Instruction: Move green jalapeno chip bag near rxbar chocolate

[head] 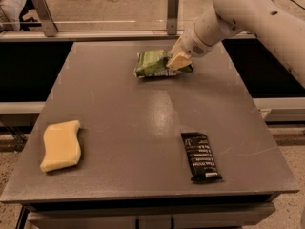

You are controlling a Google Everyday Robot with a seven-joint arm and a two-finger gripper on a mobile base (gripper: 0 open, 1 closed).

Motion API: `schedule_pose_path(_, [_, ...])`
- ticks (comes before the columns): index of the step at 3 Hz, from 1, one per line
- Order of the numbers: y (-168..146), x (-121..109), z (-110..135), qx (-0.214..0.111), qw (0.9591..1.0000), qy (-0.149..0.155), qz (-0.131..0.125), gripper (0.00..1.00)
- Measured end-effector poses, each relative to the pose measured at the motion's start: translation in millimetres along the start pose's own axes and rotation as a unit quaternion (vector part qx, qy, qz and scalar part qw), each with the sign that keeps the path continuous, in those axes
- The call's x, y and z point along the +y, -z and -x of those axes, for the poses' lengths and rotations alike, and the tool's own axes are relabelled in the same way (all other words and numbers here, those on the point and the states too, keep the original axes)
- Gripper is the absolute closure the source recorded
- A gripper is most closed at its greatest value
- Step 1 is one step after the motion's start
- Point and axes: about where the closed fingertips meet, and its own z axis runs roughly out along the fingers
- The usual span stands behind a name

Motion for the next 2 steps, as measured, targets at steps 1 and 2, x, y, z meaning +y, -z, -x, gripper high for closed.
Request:
schedule_pose_path(1, [16.3,8.3,11.2,-0.029,0.9993,0.019,0.009,0.88])
schedule_pose_path(2, [44.9,17.1,11.6,-0.067,0.9972,0.030,0.016,1.00])
